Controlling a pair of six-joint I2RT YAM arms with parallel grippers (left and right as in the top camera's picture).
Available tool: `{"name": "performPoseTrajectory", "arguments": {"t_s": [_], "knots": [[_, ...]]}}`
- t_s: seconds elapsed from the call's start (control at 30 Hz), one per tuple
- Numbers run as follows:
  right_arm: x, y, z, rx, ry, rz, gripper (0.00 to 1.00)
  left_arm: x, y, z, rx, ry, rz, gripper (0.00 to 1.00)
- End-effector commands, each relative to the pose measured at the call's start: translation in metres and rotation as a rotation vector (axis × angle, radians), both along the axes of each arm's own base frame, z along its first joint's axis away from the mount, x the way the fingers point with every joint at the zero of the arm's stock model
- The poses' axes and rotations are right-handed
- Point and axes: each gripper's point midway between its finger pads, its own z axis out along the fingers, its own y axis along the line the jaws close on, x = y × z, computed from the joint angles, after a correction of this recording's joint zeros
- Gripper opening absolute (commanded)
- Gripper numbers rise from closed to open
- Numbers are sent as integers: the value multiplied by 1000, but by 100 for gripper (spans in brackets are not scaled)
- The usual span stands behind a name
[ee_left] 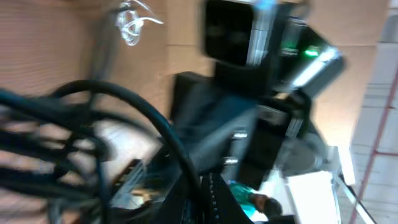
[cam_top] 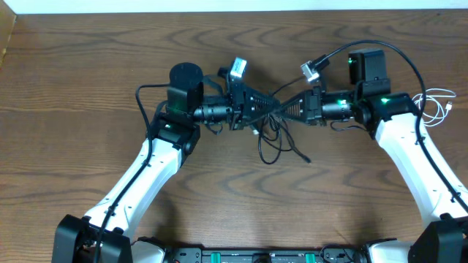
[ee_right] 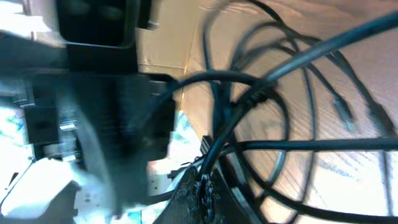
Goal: Untangle cables
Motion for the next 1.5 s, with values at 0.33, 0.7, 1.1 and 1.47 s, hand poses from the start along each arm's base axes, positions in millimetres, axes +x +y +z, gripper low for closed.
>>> {"name": "performPoseTrajectory", "arguments": {"t_s": [0.33, 0.7, 1.1, 1.47], "knots": [[-15, -15, 38, 157, -184, 98, 1, 23, 36, -54, 229, -22, 158, 8], [-30, -17, -16, -105, -131, 77, 1, 28, 52, -60, 256, -42, 176, 7], [-65, -9, -50, -299, -37, 162, 1, 22, 41, -34, 186, -381, 42, 7], [-92, 12, -61, -364, -76, 289, 2, 10, 37, -23, 127, -470, -39, 8]]}}
